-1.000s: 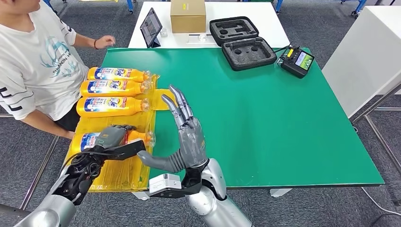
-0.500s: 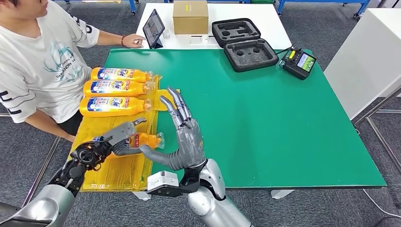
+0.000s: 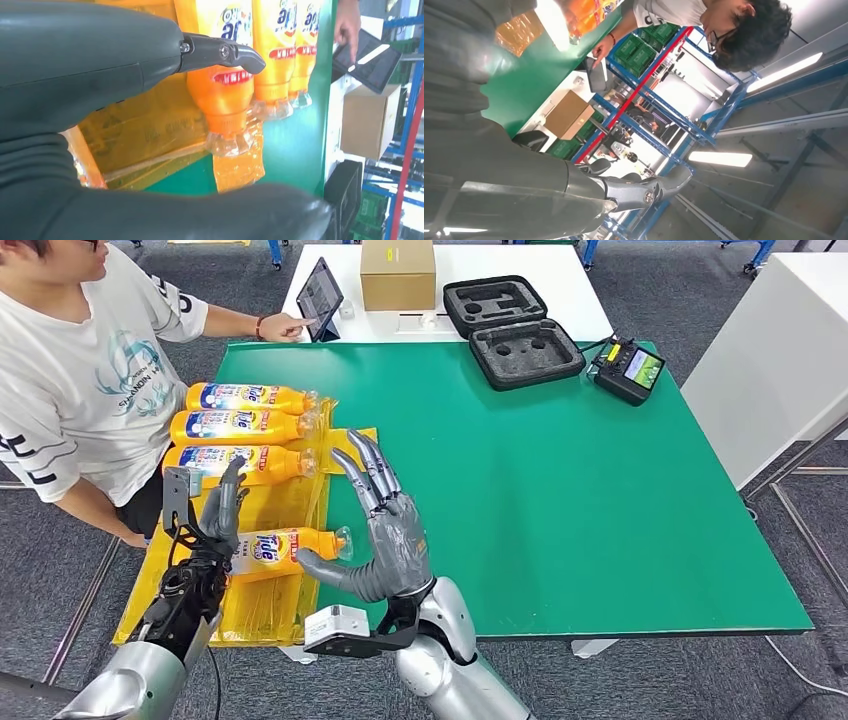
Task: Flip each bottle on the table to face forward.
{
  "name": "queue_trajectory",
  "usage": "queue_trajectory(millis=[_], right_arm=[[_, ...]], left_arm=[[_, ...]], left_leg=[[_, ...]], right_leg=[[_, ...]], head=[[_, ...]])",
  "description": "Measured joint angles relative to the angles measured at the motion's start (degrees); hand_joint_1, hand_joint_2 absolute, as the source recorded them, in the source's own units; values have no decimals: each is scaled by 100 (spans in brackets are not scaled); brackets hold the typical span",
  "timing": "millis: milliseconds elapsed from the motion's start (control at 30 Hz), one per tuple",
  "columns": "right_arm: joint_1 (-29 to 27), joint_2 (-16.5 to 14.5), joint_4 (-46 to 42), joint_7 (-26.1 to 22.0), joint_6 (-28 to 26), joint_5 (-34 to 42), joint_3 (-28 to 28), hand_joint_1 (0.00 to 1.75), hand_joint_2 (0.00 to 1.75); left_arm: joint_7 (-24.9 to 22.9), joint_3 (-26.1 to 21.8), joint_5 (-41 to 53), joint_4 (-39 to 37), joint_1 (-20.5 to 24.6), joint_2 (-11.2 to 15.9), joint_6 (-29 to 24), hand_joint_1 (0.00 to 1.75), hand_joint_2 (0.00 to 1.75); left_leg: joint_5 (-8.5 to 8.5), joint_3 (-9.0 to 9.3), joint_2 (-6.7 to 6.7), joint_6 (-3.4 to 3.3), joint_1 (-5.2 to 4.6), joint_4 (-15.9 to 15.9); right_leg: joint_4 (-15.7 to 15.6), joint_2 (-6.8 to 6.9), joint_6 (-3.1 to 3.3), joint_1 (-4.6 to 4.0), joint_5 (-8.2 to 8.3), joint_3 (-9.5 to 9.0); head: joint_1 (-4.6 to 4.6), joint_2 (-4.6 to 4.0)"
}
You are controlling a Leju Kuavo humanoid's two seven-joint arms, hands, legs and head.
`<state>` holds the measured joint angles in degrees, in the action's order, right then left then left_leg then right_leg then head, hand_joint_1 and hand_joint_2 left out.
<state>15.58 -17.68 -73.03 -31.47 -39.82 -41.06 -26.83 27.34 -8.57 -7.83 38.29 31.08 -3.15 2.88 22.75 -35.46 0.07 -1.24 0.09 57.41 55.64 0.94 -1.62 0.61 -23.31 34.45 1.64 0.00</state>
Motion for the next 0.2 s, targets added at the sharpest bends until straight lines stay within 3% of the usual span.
queue_trajectory(millis=[100, 167, 200], right_arm=[[0, 0, 12, 0, 0, -1, 4, 0, 175], [0, 0, 19, 0, 1, 0, 9, 0, 175], [0, 0, 21, 0, 1, 0, 10, 0, 175]], left_arm=[[17, -48, -63, 44, -21, -30, -32, 0, 0], [47, -62, -85, 64, -29, -40, -63, 0, 87], [55, -64, -88, 68, -32, -42, -73, 0, 116]], left_leg=[[0, -7, 0, 1, 4, 0], [0, -13, 0, 1, 4, -1], [0, -15, 0, 1, 4, -1]], right_leg=[[1, 1, 1, -3, -1, 6], [1, 0, 1, -3, -2, 11], [1, 0, 1, -3, -2, 13]], head=[[0, 0], [-1, 0], [-1, 0]])
